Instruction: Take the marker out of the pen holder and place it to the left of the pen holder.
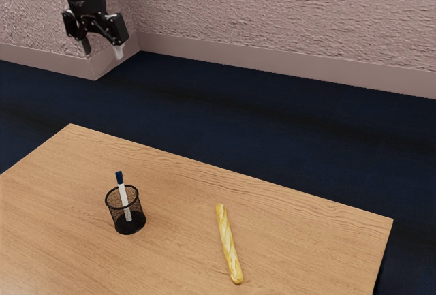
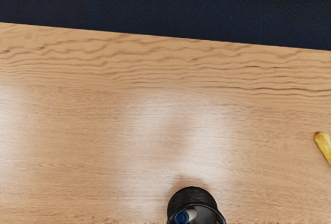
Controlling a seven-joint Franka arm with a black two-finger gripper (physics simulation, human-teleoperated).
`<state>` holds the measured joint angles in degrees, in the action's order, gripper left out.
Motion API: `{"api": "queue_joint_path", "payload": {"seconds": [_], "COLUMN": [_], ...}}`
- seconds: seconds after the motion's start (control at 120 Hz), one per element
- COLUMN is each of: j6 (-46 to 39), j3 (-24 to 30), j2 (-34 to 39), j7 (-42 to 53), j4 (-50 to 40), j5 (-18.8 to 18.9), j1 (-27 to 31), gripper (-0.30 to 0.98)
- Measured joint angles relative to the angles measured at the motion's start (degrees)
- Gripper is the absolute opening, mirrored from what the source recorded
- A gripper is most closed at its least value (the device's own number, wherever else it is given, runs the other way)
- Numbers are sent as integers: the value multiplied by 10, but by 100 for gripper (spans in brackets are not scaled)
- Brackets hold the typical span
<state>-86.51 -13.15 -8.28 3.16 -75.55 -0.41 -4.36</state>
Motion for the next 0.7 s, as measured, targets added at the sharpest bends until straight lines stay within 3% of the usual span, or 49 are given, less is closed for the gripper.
{"api": "queue_joint_path", "payload": {"seconds": [0.333, 0.533, 0.7], "j6": [-18, -138, -271], "j3": [3, 1, 10], "j2": [-30, -152, -188], "j7": [16, 20, 20], "j4": [5, -2, -91], "j5": [9, 22, -7], "j1": [-12, 7, 21], "gripper": [69, 69, 69]}}
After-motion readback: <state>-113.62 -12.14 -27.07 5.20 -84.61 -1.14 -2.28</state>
